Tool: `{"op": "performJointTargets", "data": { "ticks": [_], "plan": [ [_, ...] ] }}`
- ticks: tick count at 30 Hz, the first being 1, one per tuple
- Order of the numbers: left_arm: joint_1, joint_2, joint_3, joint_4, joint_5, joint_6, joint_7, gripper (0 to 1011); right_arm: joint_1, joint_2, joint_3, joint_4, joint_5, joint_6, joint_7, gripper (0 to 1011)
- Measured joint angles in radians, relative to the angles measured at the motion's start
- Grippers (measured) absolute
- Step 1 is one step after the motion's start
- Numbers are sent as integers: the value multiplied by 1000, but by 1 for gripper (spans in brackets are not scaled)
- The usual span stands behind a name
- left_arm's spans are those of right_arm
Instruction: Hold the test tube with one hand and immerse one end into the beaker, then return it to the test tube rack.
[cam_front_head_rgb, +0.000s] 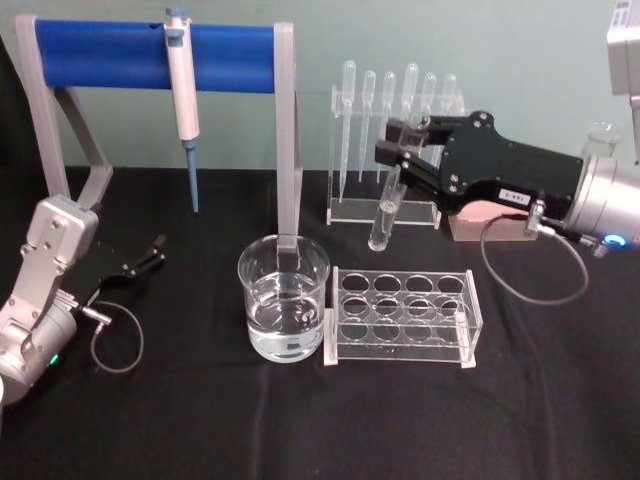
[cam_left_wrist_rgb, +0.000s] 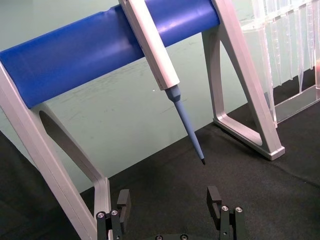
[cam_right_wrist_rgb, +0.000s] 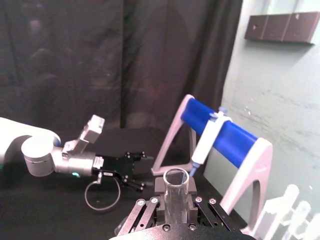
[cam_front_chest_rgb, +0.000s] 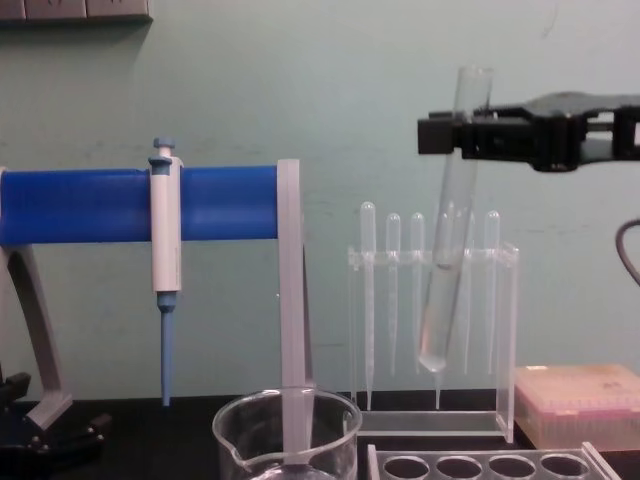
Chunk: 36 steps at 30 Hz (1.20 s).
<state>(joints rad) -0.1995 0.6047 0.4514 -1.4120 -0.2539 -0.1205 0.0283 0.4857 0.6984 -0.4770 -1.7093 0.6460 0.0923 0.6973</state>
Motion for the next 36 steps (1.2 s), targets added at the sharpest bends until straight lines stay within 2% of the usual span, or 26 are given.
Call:
{"op": "performJointTargets", "data": {
  "ticks": [9, 22, 28, 36],
  "plan": [
    [0, 0, 0, 0, 0, 0, 0, 1000, 58, -44, -51, 26, -2, -3, 14, 238],
    [0, 0, 0, 0, 0, 0, 0, 1000, 155, -162, -159, 135, -32, 0, 33, 238],
    [0, 0, 0, 0, 0, 0, 0, 1000, 165, -188, -190, 172, -41, -10, 44, 238],
    [0, 0, 0, 0, 0, 0, 0, 1000, 154, -195, -207, 207, -50, -26, 51, 238]
  ]
}}
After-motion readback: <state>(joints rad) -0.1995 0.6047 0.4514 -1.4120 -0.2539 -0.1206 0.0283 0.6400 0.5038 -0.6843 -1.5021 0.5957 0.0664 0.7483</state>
